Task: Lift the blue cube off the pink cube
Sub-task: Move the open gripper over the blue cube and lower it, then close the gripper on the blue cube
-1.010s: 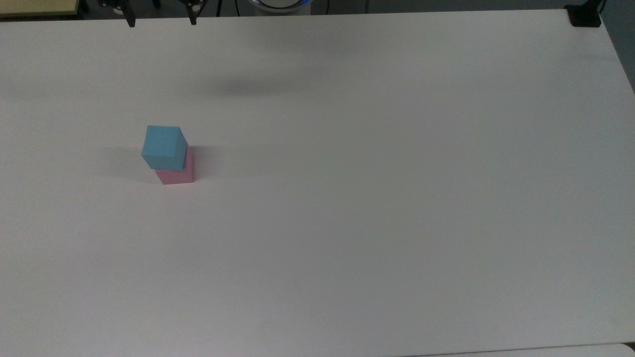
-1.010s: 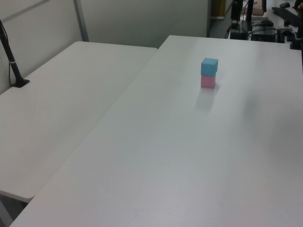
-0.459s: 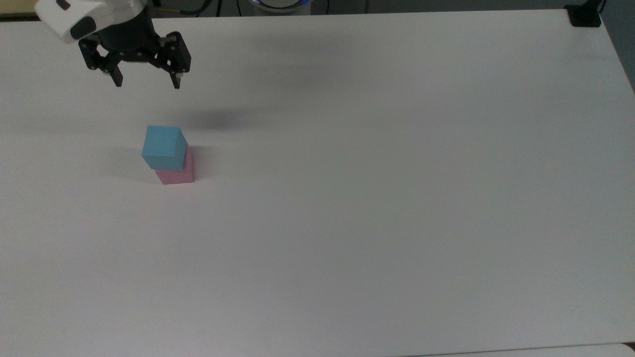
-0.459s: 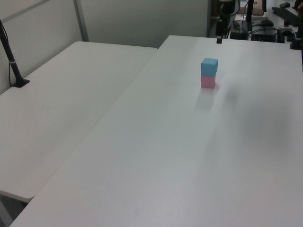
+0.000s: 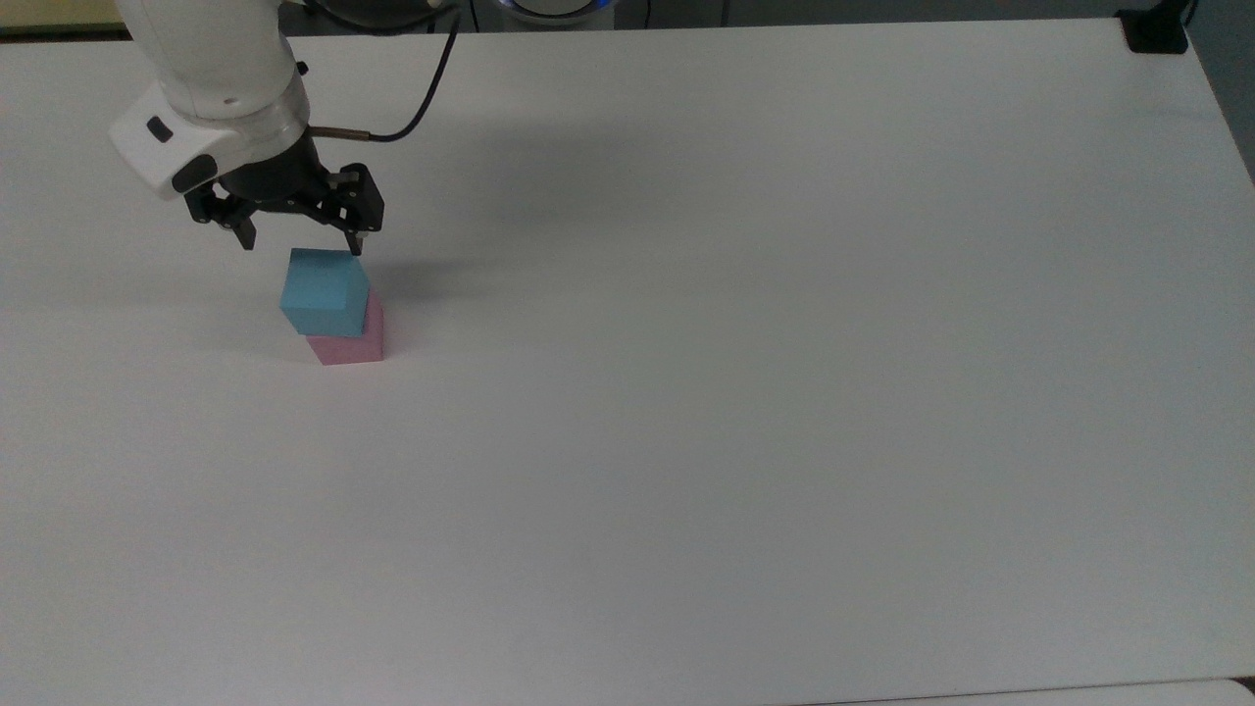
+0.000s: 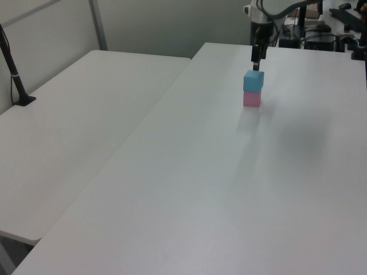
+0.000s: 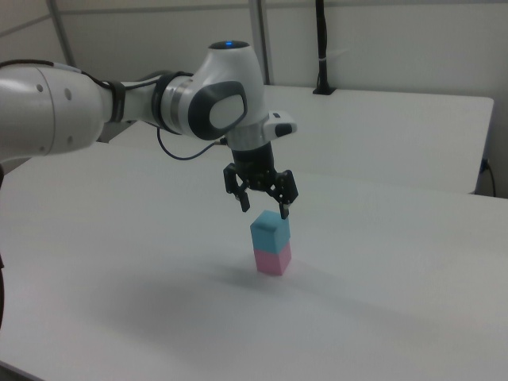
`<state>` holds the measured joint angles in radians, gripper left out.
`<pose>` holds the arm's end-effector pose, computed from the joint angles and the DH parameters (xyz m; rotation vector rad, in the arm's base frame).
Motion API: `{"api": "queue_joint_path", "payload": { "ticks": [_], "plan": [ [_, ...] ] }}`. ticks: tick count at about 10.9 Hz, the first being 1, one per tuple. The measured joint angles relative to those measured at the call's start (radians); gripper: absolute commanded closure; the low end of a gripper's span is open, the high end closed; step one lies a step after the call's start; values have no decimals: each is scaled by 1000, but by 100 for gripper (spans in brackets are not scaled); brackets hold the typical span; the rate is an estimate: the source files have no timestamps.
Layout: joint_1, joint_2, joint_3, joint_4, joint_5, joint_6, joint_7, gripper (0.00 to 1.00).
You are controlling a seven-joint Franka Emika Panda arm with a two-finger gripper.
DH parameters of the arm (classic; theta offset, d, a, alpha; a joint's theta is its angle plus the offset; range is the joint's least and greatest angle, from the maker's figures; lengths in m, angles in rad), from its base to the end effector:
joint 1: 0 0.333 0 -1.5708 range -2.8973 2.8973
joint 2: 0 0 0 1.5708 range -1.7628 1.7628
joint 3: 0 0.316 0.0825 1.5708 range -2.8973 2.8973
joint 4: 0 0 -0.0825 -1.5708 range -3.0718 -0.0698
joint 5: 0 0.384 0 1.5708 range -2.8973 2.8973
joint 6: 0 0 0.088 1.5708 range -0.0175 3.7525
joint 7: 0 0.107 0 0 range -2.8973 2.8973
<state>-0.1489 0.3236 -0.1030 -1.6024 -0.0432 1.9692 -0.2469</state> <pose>0.6401 -0.1601 0.4482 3.0597 0.0259 0.0389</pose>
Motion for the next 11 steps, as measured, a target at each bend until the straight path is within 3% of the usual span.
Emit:
{"api": "queue_joint_path", "payload": {
  "ticks": [6, 10, 11],
  "plan": [
    [15, 55, 5, 0, 0, 73, 59, 3],
    [30, 64, 8, -16, -2, 73, 73, 49],
    [33, 64, 8, -19, -2, 73, 73, 54]
  ]
}}
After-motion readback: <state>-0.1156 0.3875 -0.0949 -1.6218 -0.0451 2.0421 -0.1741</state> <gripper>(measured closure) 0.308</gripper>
